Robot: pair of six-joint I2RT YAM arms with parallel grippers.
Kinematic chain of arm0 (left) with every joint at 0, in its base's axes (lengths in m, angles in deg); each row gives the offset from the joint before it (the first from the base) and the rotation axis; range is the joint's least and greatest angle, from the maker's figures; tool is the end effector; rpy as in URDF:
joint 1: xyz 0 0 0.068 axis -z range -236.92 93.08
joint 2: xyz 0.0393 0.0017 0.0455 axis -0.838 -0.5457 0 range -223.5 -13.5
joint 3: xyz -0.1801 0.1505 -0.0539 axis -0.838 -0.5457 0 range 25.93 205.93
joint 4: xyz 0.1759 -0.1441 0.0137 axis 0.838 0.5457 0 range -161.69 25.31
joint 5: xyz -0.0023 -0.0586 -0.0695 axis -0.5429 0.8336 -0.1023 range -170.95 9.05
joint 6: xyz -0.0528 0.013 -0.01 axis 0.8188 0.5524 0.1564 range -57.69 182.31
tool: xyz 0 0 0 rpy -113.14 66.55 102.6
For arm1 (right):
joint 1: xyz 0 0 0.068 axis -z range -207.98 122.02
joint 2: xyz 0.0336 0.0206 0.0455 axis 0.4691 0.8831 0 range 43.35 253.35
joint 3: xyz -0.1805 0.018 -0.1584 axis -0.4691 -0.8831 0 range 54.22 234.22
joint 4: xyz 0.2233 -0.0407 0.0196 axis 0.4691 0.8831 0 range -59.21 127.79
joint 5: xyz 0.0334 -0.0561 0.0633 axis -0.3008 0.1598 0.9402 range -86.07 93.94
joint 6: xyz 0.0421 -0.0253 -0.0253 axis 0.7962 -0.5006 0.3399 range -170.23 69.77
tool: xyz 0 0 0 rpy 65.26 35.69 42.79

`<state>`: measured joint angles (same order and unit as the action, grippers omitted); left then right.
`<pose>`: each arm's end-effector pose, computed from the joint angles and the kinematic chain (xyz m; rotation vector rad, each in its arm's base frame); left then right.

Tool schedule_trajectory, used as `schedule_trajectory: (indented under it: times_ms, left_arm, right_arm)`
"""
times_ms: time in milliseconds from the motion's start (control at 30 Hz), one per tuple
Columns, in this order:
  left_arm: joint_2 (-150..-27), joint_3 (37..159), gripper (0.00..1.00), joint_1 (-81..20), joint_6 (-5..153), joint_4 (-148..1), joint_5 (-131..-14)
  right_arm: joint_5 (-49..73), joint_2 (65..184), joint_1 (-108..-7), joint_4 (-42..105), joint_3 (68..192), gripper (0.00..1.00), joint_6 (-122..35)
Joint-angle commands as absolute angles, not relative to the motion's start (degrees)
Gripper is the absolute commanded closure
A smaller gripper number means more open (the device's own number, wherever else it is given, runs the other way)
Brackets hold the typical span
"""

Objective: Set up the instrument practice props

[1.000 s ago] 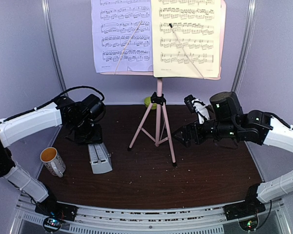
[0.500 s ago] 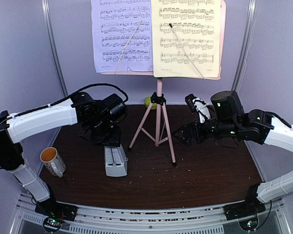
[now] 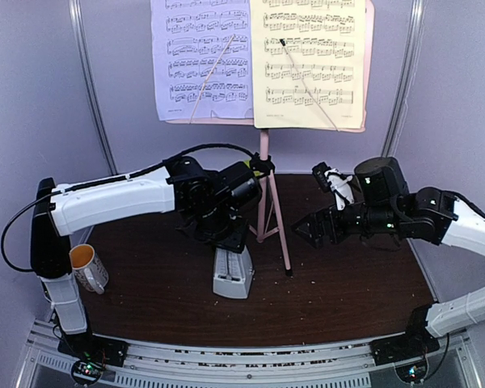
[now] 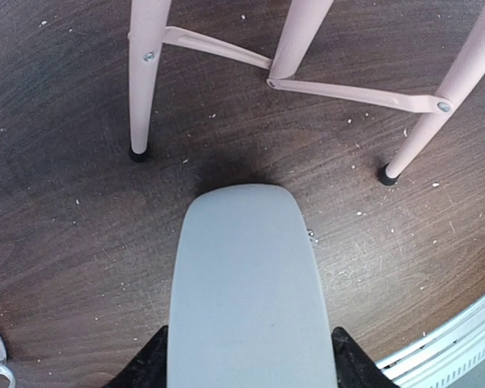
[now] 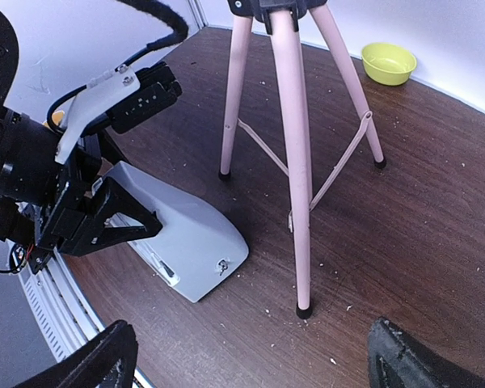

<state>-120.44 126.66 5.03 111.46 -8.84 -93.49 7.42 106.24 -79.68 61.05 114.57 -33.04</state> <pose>0.1673 -0.2970 0.2679 0.2508 2.7353 -0.2476 0.1344 0.1740 0.3092 -0.7003 2.1296 0.7476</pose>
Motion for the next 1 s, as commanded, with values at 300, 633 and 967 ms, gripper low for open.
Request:
schedule_trajectory:
  times_ms: [300,633,967]
  left_arm:
    - [-113.06,122.35,0.02,5.51,106.6,-16.82,-92.77]
    - [-86.12,96.59,0.02,-9.87,105.16,-29.37,-80.64]
    - [-78.15,89.85,0.02,-14.29,107.76,-23.84,-89.93]
  right_arm:
    - [7.68,107.35,-79.9,53.29,112.95,0.0,-28.78]
    - [1.89,121.24,-88.84,53.23,124.92,0.0,-24.77]
    - [-17.08,141.82,-98.29,74.05,151.21,0.0,-3.42]
